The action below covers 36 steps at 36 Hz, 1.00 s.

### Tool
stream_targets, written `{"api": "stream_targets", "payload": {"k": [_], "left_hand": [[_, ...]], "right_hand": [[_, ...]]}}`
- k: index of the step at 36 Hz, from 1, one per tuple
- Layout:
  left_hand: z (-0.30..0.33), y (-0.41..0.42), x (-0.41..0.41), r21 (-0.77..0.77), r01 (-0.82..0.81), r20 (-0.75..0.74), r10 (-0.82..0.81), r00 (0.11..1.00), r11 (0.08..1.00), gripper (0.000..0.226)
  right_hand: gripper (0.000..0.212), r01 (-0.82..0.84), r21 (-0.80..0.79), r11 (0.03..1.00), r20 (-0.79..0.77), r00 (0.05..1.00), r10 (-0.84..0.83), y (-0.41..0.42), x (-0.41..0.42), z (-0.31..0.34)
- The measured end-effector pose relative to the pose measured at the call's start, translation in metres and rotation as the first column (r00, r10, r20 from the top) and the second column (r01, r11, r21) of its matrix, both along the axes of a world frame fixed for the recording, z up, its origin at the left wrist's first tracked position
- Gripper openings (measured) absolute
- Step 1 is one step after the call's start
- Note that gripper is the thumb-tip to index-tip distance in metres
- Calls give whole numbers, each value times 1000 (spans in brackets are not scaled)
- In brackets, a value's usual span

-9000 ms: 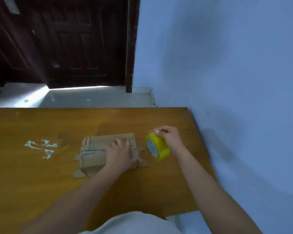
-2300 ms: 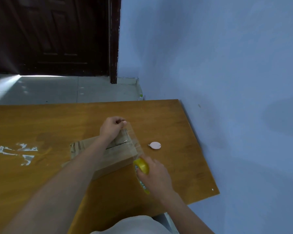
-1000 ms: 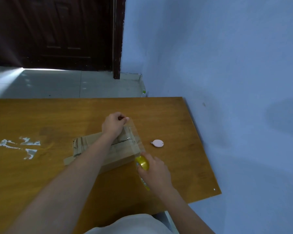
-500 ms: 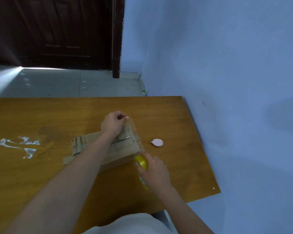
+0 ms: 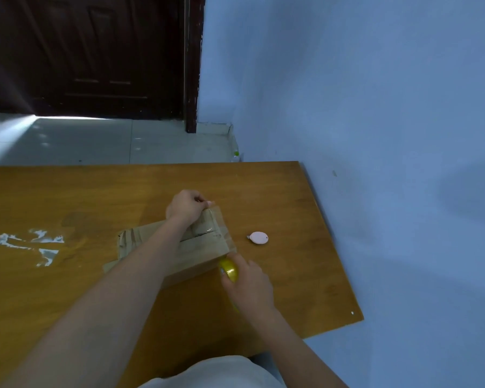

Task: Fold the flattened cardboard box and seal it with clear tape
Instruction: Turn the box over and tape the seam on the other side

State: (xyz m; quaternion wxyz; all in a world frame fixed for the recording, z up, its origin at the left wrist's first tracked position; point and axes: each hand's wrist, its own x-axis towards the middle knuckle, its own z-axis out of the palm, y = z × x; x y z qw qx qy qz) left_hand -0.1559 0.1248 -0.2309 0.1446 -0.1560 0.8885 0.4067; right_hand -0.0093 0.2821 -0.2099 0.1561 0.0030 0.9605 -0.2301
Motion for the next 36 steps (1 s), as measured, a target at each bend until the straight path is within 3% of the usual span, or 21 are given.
{"api": "stream_targets", "payload": {"k": [7, 12, 19, 24, 27, 30, 33, 36], "left_hand": [[-2, -6, -17, 125, 9, 163, -30, 986, 992, 14], [-4, -9, -22, 18, 65, 286, -67, 956, 998, 32], [-22, -15, -27, -50, 115, 318, -93, 943, 992, 27], [-18, -13, -23, -75, 70, 266, -48, 963, 995, 24], [-13, -9, -16, -125, 41, 57, -34, 998, 991, 22], [-3, -5, -3, -122, 56, -133, -72, 988, 991, 38], [2, -6, 5, -214, 175, -48, -189, 981, 961, 55], [9, -6, 6, -314, 261, 36, -263, 964, 913, 57]], "right_hand": [[42, 11, 11, 1000, 0, 1000, -11, -2, 0, 0], [42, 9, -11, 1000, 12, 1000, -9, -3, -1, 0], [39, 21, -34, 999, 15, 1000, -20, -5, -1, -2], [40, 12, -46, 999, 28, 1000, -11, -4, -3, -3], [41, 10, -46, 999, 35, 999, -8, -4, -4, -4], [40, 17, -67, 998, 28, 999, -15, -4, -3, -6], [39, 33, -95, 995, 24, 999, -31, -6, -2, -8], [39, 35, -113, 993, 14, 999, -34, -8, -4, -9]]}}
